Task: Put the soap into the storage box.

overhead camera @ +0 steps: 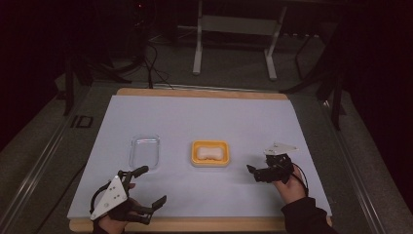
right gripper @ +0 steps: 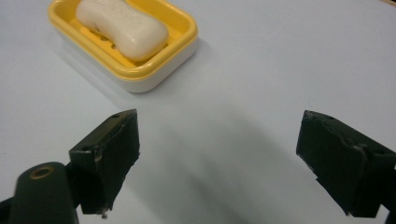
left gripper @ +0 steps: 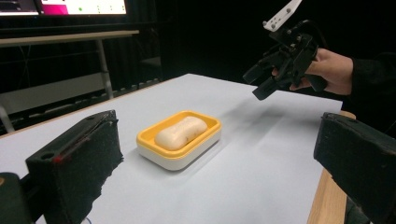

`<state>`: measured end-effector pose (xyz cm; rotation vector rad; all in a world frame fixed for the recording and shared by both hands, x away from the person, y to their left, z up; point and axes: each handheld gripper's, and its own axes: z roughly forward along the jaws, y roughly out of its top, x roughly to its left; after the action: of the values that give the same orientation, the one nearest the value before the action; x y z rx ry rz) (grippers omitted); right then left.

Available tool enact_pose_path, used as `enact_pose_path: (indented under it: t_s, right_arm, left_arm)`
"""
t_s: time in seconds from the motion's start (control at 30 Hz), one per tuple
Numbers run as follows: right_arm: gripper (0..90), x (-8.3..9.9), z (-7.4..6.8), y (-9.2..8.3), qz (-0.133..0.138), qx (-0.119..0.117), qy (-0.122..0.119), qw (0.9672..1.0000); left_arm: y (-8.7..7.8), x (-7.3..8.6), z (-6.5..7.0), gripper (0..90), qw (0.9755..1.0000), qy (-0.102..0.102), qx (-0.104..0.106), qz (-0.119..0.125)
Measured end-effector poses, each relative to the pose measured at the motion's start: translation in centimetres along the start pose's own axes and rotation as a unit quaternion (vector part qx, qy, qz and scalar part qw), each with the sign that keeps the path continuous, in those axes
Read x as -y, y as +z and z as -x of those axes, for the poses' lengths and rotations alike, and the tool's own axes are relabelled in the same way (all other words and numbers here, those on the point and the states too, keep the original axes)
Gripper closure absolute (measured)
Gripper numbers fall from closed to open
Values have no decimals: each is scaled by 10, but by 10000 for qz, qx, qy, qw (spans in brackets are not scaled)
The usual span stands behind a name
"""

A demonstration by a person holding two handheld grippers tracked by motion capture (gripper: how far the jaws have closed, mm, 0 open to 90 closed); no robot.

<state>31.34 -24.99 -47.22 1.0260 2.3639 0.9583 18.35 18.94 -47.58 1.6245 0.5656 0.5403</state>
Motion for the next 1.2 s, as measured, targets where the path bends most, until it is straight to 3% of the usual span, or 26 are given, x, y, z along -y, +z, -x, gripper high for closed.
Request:
enact_pose_path:
  t_s: [1.2]
  right_arm:
    - [133, 5, 5, 7, -73, -158, 41, 9998]
  left_arm:
    - [1, -1, 1, 9, 9999, -42, 93, -38]
